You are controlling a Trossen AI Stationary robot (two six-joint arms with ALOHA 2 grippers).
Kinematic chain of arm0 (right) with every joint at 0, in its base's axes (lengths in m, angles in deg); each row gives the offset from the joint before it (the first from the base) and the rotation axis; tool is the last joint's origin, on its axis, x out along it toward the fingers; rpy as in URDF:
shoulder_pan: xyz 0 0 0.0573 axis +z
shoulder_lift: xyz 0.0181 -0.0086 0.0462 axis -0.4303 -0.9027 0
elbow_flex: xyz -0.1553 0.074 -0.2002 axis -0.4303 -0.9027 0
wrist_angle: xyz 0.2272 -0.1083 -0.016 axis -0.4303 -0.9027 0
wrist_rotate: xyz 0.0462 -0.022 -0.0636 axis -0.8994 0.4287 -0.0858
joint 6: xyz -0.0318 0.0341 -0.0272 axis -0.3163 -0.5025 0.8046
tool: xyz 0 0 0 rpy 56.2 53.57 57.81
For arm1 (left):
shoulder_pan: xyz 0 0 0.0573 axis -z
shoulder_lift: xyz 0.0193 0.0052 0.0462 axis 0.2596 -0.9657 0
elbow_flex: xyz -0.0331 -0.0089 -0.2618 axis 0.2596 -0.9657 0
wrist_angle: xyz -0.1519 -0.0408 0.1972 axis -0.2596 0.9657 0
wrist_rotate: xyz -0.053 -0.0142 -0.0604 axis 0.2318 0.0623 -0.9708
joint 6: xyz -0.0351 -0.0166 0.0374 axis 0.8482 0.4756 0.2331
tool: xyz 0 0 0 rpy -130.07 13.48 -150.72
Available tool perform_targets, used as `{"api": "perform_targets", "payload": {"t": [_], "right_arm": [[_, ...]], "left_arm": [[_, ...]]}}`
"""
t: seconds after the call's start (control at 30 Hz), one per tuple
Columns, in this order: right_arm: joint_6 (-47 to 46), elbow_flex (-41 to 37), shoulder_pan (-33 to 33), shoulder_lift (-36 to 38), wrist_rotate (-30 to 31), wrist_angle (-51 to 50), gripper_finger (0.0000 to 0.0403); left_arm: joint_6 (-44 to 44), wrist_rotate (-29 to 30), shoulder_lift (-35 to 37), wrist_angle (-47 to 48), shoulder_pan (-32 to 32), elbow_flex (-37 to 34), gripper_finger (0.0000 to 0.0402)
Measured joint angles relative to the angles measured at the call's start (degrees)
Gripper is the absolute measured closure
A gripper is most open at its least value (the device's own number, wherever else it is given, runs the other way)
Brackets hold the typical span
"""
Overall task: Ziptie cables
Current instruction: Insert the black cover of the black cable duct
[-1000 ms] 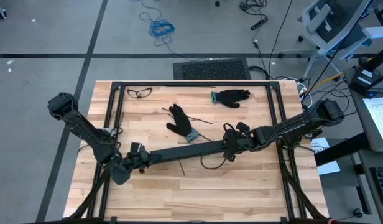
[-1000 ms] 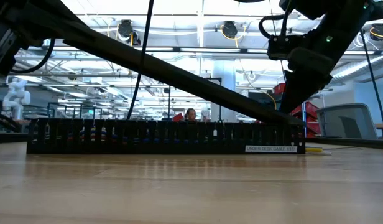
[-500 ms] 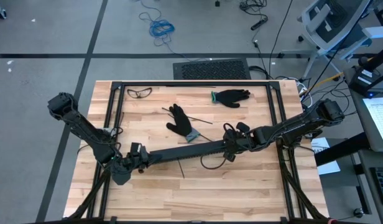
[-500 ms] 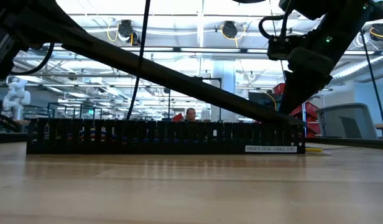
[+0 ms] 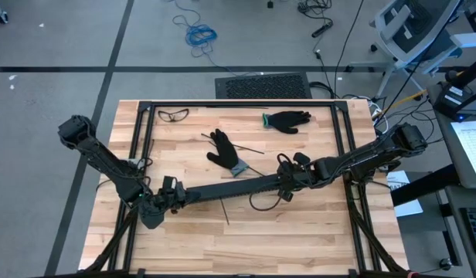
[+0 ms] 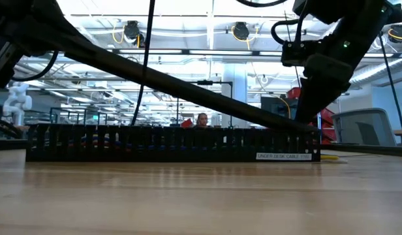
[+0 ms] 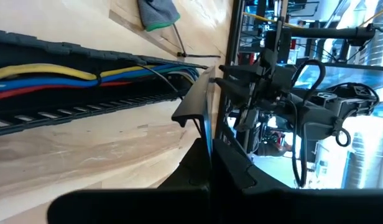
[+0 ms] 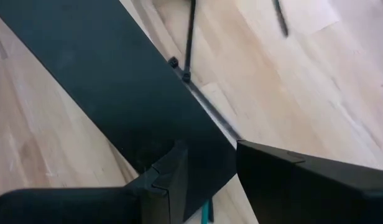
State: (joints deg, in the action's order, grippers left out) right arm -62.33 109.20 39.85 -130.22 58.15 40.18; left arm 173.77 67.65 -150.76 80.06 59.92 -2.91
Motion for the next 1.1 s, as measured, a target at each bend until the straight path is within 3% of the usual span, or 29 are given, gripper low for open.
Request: {"api": "perform_targets", "payload": {"t": [0.67,1.1], "right_arm": [[0.74,-1.07,-0.03,-2.22,-3.11,3.56,0.0277],[3.30,-1.09,0.01,3.38,-3.01,2.45,0.0277]], "left_arm": [[-0.27,-0.67,-0.02,1.91,-0.65,0.00,0.0361],[-0.18,-0.30,-0.02,1.93,-0.65,-0.02,0.0358]]}}
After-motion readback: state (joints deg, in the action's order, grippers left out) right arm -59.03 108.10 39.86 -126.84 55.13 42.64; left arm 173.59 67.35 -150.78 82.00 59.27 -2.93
